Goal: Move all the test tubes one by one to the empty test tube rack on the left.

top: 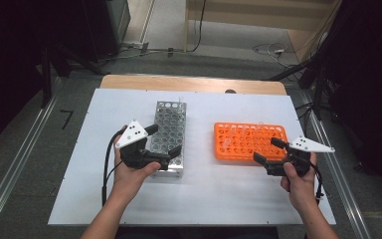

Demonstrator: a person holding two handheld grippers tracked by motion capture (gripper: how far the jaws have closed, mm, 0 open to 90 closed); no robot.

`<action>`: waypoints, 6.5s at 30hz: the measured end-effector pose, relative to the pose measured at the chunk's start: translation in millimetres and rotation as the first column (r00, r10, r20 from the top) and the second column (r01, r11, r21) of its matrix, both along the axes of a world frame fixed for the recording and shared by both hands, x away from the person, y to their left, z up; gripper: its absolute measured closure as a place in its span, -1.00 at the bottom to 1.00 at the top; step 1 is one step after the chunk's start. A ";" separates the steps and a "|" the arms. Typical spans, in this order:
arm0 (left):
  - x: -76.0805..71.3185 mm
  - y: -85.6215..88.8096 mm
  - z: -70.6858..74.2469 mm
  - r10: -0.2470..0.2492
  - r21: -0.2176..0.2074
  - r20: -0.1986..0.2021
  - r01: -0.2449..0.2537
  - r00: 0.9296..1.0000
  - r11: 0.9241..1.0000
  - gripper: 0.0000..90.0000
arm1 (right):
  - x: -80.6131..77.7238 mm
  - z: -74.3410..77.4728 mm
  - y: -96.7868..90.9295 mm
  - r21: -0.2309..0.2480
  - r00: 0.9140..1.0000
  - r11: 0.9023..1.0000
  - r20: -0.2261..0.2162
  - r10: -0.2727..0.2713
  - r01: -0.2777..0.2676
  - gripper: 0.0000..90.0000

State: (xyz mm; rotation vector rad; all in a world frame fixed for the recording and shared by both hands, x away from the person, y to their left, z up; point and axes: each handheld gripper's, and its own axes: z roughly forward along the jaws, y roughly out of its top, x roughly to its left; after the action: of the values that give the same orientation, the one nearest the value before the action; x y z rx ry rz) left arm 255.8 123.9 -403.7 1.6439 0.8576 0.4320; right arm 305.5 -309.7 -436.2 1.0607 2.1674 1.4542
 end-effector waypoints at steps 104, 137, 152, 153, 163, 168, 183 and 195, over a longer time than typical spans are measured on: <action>-35.8 -29.2 -19.1 -0.144 -0.005 -0.005 0.144 0.990 0.990 -0.82 | -57.4 10.5 98.4 -0.068 0.978 0.976 0.011 0.208 -0.207 0.65; -49.4 -70.7 -20.0 -0.266 0.070 0.033 0.263 0.963 0.962 0.58 | -83.1 5.5 150.9 -0.121 0.930 0.922 -0.015 0.367 -0.366 0.65; -42.8 -70.0 -20.6 -0.254 0.054 0.035 0.252 0.967 0.966 0.70 | -78.7 4.7 143.8 -0.106 0.929 0.923 -0.023 0.369 -0.369 0.54; -41.6 -69.0 -20.5 -0.252 0.054 0.032 0.250 0.967 0.967 0.70 | -78.0 4.5 141.7 -0.107 0.931 0.925 -0.021 0.365 -0.365 0.45; -26.5 -54.7 -14.1 -0.189 0.054 0.054 0.186 0.980 0.981 0.70 | -70.4 4.3 104.0 -0.102 0.949 0.945 0.011 0.314 -0.311 -0.33; -15.3 -47.7 -8.4 -0.159 0.047 0.056 0.156 0.986 0.987 0.70 | -68.4 3.3 85.1 -0.095 0.960 0.956 0.013 0.280 -0.277 -0.60; 24.8 -26.3 1.8 -0.055 0.050 0.068 0.052 0.996 0.997 0.70 | -64.2 2.1 26.4 -0.058 0.981 0.980 0.013 0.191 -0.190 -0.91; 60.7 -17.8 9.3 0.022 0.040 0.076 -0.025 0.997 0.999 0.70 | -58.6 -3.9 9.2 -0.059 0.983 0.982 -0.012 0.181 -0.181 -1.00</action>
State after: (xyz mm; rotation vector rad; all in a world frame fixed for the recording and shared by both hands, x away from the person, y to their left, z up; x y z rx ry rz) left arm 316.5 106.1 -394.4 1.6458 0.8178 0.5279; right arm 246.8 -300.6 -440.1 0.8677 2.3491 1.4519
